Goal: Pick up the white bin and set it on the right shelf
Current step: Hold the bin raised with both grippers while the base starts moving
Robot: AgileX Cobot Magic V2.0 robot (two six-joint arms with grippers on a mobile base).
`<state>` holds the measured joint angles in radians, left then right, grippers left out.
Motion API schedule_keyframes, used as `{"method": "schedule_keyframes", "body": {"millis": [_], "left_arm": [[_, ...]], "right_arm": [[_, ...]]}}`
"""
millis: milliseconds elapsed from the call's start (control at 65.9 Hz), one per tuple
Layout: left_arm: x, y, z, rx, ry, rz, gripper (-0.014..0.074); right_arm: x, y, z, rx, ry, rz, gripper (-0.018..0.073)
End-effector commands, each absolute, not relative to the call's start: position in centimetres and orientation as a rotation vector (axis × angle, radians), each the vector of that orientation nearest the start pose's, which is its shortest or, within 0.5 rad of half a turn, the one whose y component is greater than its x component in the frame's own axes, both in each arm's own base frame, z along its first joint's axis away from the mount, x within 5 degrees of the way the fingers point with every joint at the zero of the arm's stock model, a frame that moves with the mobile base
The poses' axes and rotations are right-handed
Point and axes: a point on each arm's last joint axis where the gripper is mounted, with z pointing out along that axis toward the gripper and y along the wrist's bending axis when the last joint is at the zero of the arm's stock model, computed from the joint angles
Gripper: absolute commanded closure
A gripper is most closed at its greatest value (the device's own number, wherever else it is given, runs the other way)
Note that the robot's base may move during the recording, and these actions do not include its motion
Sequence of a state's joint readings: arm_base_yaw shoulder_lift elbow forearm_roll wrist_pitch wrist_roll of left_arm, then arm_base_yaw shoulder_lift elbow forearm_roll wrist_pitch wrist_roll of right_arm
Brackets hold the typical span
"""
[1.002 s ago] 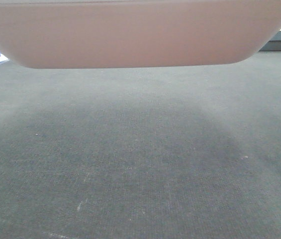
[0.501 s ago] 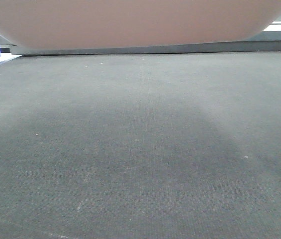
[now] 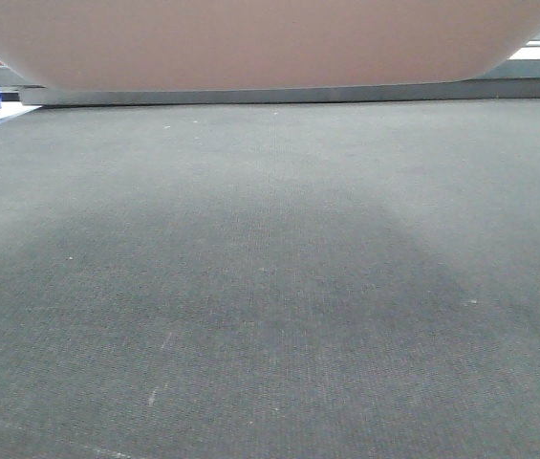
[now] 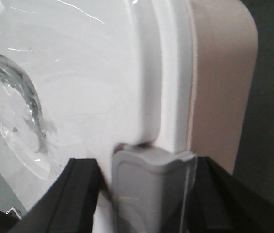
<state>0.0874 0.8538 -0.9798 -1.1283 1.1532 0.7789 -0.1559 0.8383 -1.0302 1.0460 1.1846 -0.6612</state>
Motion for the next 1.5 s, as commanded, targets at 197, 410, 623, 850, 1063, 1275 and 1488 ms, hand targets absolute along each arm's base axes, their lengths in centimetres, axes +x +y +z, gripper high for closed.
{"method": "schedule_keyframes", "body": {"millis": [197, 410, 623, 850, 1063, 1275, 1488], "left_arm": [[10.88, -7.82, 43.18, 0.676, 1.770, -1.175, 0.0390], [10.89, -7.81, 43.17, 0.677, 1.772, -1.173, 0.0390], [10.90, -7.81, 43.19, 0.675, 1.770, -1.174, 0.0390], [10.90, -7.81, 43.19, 0.675, 1.770, -1.174, 0.0390], [10.90, -7.81, 43.19, 0.675, 1.770, -1.174, 0.0390], [10.90, -7.81, 43.19, 0.675, 1.770, -1.174, 0.0390], [10.90, -7.81, 43.19, 0.675, 1.770, -1.174, 0.0390]], "right_arm": [[10.98, 6.80, 43.79, -0.554, 1.855, 1.092, 0.0252], [10.99, 6.80, 43.80, -0.553, 1.854, 1.091, 0.0252], [10.99, 6.80, 43.80, -0.553, 1.854, 1.091, 0.0252], [10.99, 6.80, 43.80, -0.553, 1.854, 1.091, 0.0252], [10.99, 6.80, 43.80, -0.553, 1.854, 1.091, 0.0252], [10.99, 6.80, 43.80, -0.553, 1.854, 1.091, 0.0252], [10.99, 6.80, 43.80, -0.553, 1.854, 1.091, 0.0252]]}}
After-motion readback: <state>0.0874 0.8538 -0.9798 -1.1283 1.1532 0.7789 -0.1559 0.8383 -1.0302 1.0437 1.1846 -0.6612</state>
